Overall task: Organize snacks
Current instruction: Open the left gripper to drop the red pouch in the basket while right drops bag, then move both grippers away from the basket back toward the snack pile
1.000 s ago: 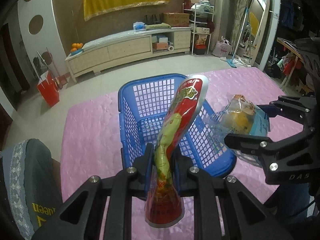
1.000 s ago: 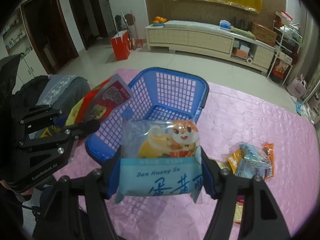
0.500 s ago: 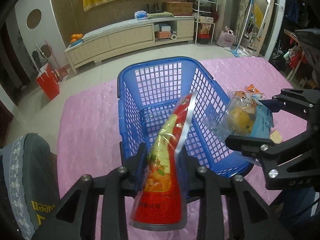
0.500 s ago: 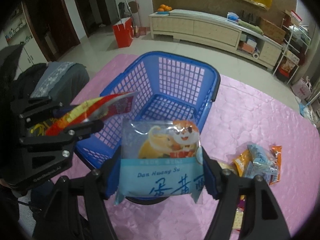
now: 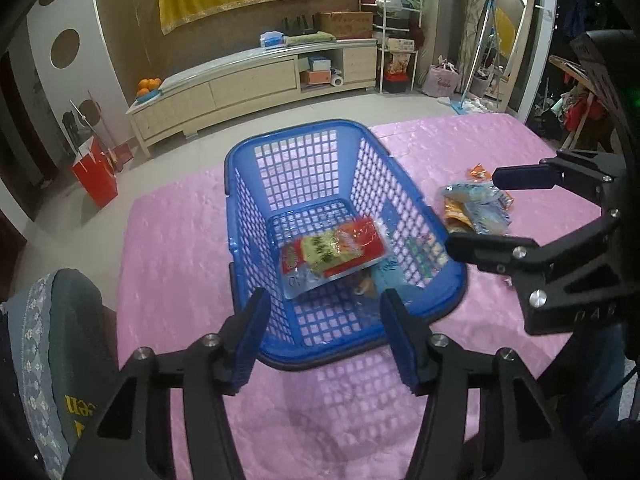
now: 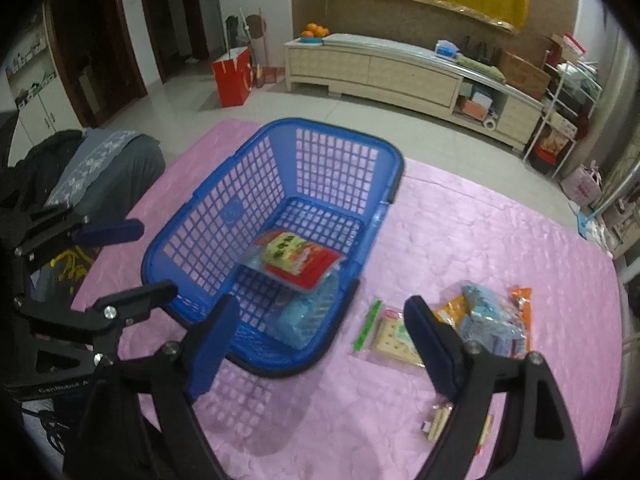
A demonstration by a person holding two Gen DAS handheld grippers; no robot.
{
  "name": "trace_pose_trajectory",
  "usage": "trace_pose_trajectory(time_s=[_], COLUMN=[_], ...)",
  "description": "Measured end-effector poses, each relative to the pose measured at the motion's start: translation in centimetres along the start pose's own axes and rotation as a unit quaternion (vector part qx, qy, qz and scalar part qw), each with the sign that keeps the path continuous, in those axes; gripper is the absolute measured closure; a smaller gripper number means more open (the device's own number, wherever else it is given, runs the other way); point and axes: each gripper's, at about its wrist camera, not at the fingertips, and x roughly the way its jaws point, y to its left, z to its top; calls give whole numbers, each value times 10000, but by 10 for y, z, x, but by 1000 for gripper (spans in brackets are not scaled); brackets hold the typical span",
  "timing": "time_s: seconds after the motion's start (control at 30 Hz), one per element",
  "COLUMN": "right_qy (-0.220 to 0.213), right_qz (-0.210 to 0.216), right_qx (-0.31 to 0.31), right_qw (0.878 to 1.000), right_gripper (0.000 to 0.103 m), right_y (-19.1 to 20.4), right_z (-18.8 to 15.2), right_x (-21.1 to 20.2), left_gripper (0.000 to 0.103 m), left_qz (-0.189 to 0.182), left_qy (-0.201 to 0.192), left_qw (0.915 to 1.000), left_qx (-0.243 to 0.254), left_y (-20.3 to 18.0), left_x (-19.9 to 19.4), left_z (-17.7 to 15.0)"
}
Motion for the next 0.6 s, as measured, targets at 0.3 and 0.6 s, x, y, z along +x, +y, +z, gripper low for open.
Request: trace_pose_trajectory(time_s=[0.3,0.6], right_qy=[-205,-205], right_qz=[-65,-222], right_qx=[220,577], right_qw=[9995,9979], right_gripper=[16,16], right_y=[-14,-42], right_z=[-28,-59], right_x=[-43,-65], left_gripper=[39,38], left_qz=[-99,-208], left_qy=[-233,-265], left_qw=[9997,9994], left_qx=[51,-118], left_y=[-34,-70], left_x=[-31,-37], left_z=[-5,-10])
